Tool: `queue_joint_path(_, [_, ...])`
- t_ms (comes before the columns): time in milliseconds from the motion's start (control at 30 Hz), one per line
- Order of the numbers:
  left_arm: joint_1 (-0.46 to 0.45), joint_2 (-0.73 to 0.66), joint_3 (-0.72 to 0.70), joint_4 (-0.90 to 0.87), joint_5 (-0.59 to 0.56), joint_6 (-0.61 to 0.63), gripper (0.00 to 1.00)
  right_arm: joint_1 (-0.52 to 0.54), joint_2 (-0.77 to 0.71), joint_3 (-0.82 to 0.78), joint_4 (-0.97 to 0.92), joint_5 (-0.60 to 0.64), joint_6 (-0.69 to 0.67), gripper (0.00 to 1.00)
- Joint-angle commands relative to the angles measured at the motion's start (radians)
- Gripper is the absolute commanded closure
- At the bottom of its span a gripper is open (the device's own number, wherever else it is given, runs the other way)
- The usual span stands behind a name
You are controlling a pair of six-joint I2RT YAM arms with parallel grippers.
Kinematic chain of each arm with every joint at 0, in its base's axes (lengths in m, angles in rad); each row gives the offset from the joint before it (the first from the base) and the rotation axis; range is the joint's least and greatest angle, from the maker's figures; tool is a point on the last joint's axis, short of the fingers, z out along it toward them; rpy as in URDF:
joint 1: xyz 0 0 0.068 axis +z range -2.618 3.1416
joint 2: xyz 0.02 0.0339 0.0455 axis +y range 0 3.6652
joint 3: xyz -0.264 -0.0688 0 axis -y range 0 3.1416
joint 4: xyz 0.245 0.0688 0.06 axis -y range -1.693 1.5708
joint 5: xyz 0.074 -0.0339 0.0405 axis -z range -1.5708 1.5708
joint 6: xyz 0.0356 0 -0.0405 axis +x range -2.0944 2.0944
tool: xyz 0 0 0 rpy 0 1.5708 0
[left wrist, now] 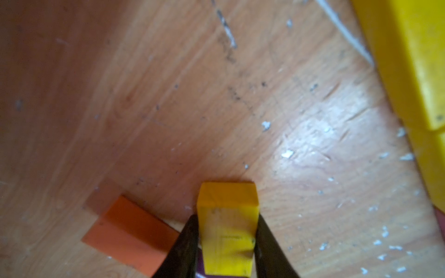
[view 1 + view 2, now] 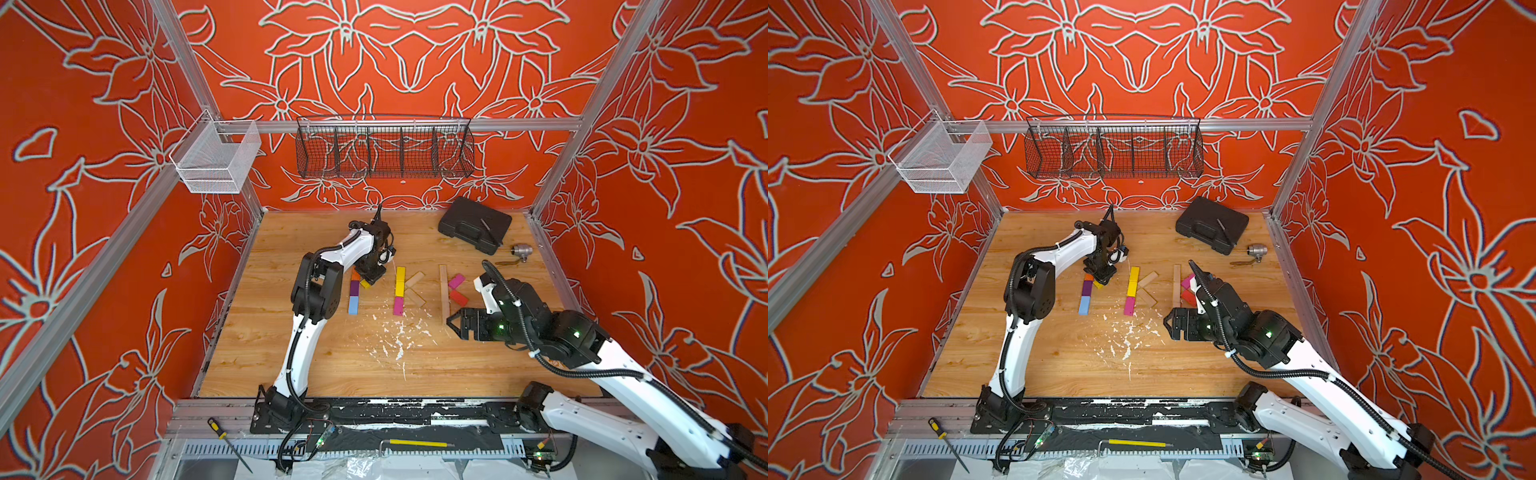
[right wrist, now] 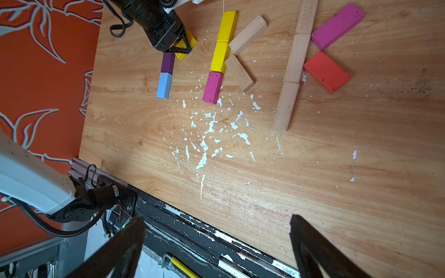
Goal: Assemble the letter k with building blocks
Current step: Assemble the building block at the center of the board.
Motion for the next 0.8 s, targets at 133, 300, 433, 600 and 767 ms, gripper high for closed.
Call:
queue_joint_path(133, [0.006,-0.024,-0.003,-0.020,-0.014,0.000,0.59,-0.002,-0.007,-0.011,-0.002,0.004,0.022,0.04])
queue_joint_path(300, [0.005,-0.025,-0.004,-0.022,-0.015,0.000,0.60,-0.002,-0.006,-0.013,-0.001,0.005,0.022,0.04])
queue_joint_path(433, [0.005,-0.025,-0.004,-0.023,-0.014,0.000,0.62,-0.003,-0.004,-0.011,0.000,0.002,0.023,0.04])
queue_joint_path(600, [0.005,-0.025,-0.006,-0.024,-0.016,0.000,0.64,-0.003,-0.004,-0.013,-0.001,0.003,0.023,0.04])
queue_joint_path(767, [0.005,-0.022,-0.004,-0.025,-0.015,0.000,0.63,-0.003,-0.005,-0.015,0.000,0.003,0.024,0.04])
